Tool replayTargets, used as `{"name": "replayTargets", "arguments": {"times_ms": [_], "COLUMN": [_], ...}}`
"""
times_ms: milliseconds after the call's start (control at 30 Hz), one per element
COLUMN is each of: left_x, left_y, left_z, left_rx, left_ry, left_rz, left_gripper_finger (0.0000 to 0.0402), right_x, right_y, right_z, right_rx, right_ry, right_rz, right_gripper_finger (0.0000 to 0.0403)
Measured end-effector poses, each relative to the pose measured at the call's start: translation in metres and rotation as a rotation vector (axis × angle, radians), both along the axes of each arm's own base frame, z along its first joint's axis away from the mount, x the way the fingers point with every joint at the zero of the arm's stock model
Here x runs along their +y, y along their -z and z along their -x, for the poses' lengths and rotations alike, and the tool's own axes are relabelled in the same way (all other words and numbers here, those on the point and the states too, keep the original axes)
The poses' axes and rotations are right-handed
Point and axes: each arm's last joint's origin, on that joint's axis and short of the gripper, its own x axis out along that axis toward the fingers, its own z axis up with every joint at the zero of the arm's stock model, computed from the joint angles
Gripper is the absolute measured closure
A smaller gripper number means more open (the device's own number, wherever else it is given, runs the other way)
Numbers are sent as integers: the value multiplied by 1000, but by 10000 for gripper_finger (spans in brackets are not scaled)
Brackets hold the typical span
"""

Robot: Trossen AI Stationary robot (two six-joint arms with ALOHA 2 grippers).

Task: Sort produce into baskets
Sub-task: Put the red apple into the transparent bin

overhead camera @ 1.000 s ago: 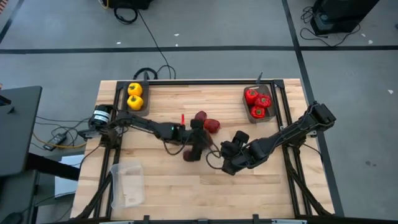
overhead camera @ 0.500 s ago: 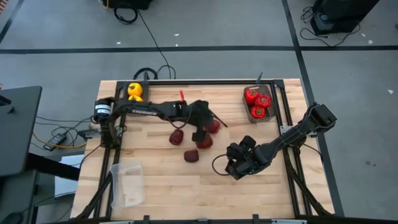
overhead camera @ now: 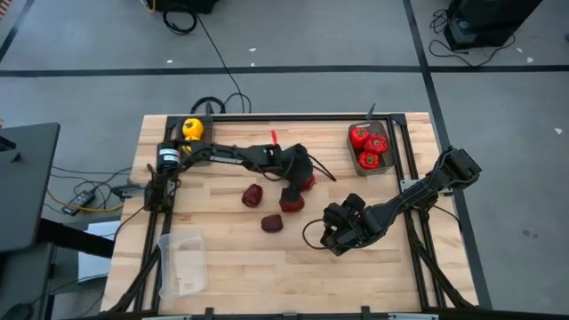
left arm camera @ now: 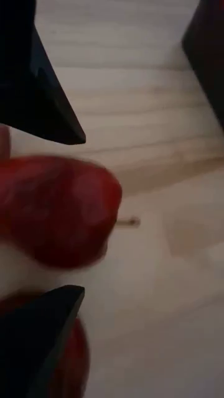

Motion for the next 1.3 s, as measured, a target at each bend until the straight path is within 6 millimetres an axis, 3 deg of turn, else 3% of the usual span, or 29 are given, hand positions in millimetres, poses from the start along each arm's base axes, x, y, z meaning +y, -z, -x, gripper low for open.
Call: {"name": "replayTargets", "arguments": {"times_ms": [267, 833, 900, 1067, 1300], "left_x": [7, 6, 6, -1, -26], "left_y": [19, 18, 10, -37, -102], "left_z": [-12, -14, -14, -4, 32], "left_rx": [92, 61, 26, -89, -149], "left_ry": [-13, -34, -80, -122, -213], "left_rz": [14, 78, 112, 172, 210], "left_gripper_finger": [9, 57, 64, 67, 66], "right_x": [1, 1, 1, 1, 1], "right_y": [0, 0, 0, -1, 7], "right_z": [-1, 0, 0, 0, 1], "right_rx": [-11, -16, -19, -38, -79], "right_ry": [9, 23, 27, 37, 30], "right_rz": [-10, -19, -16, 29, 54], "right_gripper_finger": [96, 96, 96, 96, 96]}}
